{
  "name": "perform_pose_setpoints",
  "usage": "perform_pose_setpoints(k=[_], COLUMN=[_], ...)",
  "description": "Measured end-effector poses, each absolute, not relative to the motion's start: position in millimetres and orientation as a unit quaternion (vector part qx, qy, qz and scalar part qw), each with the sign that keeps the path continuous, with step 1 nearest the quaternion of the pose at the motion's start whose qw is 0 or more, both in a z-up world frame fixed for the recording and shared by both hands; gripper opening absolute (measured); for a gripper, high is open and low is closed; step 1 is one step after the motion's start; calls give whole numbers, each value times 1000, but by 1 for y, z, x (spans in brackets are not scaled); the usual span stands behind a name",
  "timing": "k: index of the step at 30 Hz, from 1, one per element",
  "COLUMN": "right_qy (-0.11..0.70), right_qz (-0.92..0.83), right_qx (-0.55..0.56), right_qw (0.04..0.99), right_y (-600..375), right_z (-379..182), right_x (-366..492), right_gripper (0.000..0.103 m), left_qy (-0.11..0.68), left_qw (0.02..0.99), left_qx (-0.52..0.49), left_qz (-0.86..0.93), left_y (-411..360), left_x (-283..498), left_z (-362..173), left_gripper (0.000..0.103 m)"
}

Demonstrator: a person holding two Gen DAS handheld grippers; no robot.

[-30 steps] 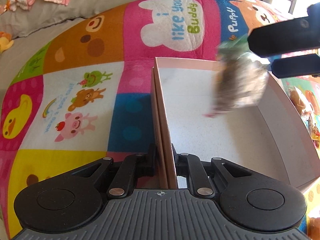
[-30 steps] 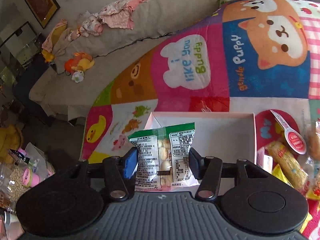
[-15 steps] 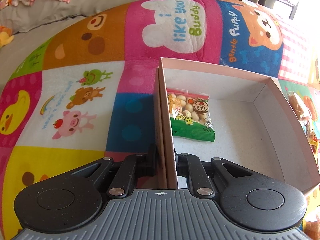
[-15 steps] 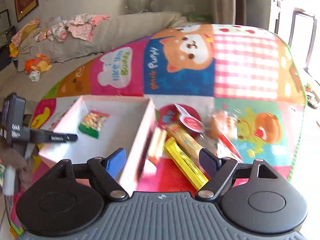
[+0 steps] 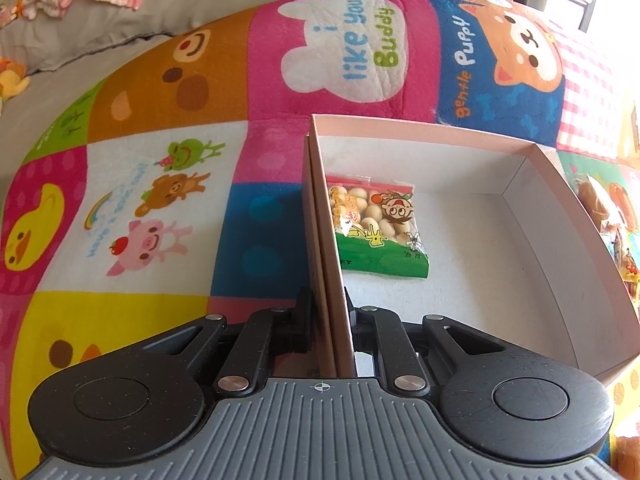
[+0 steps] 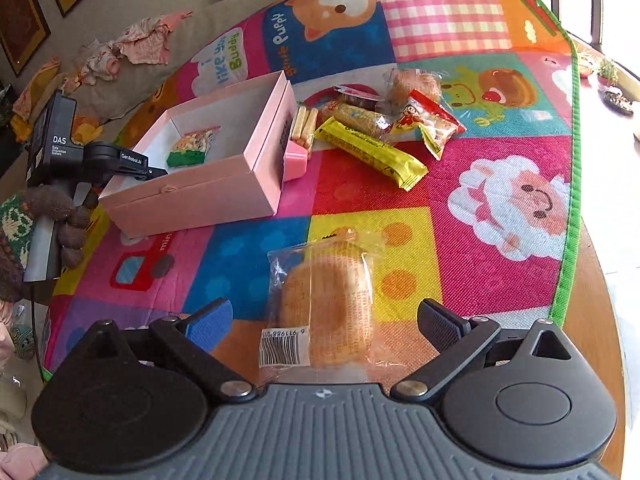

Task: Organize objects
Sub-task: 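Move the right gripper over to the pink Volcano box, then grasp the pink Volcano box with the right gripper and carry it over the box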

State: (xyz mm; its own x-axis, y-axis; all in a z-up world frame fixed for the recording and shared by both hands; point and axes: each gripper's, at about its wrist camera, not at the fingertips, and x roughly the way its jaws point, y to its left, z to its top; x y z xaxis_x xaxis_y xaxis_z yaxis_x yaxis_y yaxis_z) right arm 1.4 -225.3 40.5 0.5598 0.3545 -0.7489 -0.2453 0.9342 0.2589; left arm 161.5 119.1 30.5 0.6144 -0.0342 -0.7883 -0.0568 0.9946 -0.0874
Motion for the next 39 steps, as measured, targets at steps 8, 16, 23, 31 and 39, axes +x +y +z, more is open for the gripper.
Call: perform_pose_setpoints(k=[8,16,23,31,39], right_qy=[376,432,465,504,474], right_qz=[195,212,193,210,113], right_qx=[8,105,144,120,-26], right_qw=[906,870,852,829,873], right_y=[-214,-215,-199,-217,-257], right_z=[72,80,47,43,55], right_x=[24,166,225,188,127], right_gripper=[98,49,40,19,16], left_qy=[441,440,440,439,439], left_qw=[896,896,896,896,896], left_qx=[-53,-58,-61,-66,-66], left_qz=[2,2,0,-3,-5], left_y=[121,122,122,123,123], left_x=[161,159,160,160,160], left_z=[30,30,30,29,29], left_gripper=[14,15,15,15,16])
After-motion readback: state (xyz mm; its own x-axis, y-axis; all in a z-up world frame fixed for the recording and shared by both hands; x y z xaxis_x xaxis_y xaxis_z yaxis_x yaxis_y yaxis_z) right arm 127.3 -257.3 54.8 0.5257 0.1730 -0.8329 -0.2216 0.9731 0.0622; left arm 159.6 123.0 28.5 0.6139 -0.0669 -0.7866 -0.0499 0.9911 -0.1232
